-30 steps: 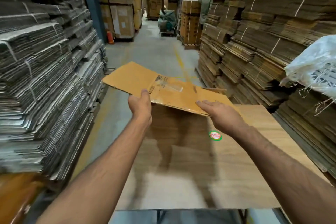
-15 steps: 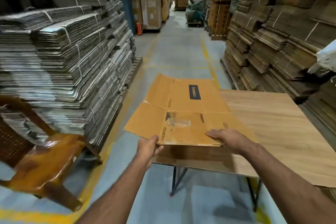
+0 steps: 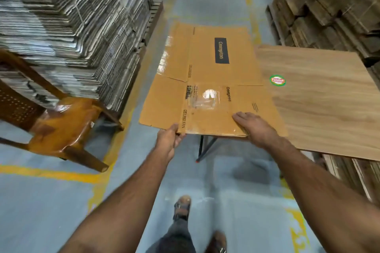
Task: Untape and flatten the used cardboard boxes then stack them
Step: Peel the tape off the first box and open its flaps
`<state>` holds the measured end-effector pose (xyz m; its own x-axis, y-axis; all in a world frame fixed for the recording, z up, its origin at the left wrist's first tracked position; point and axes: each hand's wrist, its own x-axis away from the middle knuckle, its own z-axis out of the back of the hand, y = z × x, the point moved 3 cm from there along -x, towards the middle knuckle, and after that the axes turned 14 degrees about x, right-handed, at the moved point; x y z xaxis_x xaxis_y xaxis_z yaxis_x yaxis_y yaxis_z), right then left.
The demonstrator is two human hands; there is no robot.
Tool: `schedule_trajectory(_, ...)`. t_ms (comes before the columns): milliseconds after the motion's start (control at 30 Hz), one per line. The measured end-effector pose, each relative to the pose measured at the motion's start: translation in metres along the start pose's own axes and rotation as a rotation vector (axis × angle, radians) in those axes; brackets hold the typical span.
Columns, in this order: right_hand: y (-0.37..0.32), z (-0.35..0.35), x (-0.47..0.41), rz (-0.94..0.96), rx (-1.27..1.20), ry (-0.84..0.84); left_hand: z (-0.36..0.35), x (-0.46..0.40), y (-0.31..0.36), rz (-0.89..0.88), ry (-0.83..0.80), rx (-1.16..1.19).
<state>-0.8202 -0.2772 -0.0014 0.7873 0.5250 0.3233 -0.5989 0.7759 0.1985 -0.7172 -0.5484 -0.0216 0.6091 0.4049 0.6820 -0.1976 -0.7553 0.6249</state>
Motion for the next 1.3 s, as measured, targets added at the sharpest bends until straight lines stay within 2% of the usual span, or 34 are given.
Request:
schedule_trajectory(100,-0.020,-0.014,-0.012,-0.075,0.034,-0.089,0.014,-0.023,-0.011,0.080,0.035,-0.083)
schedule_trajectory(167,-0.029,-0.025,-0.019,-0.104,0.010,-0.141,0.017,-0.038,-0.013,0.073,0.061,-0.140)
schedule_trajectory(333,-0.037,-0.049,-0.025,-0.130,-0.056,-0.161,0.015,-0.068,-0.017,0.073,0.056,-0.247)
schedule_trajectory(467,-0.035,-0.052,-0.027,-0.157,-0.036,-0.106,0.018,-0.078,-0.027,0.130,0.055,-0.229)
schedule_trajectory(833,-0.049,-0.057,-0.030,-0.201,-0.005,-0.126,0.027,-0.088,-0.034,0.164,0.066,-0.208)
schedule_trajectory(967,-0.052,-0.063,-0.025,-0.188,0.025,-0.122,0.025,-0.086,-0.036,0.168,0.079,-0.164)
schedule_trajectory(1133,-0.054,-0.069,-0.016,-0.134,0.074,-0.123,0.018,-0.081,-0.045,0.179,0.106,0.000)
schedule_trajectory(1300,-0.054,-0.064,-0.014,-0.121,0.025,-0.181,0.005,-0.067,-0.045,0.152,0.177,-0.060)
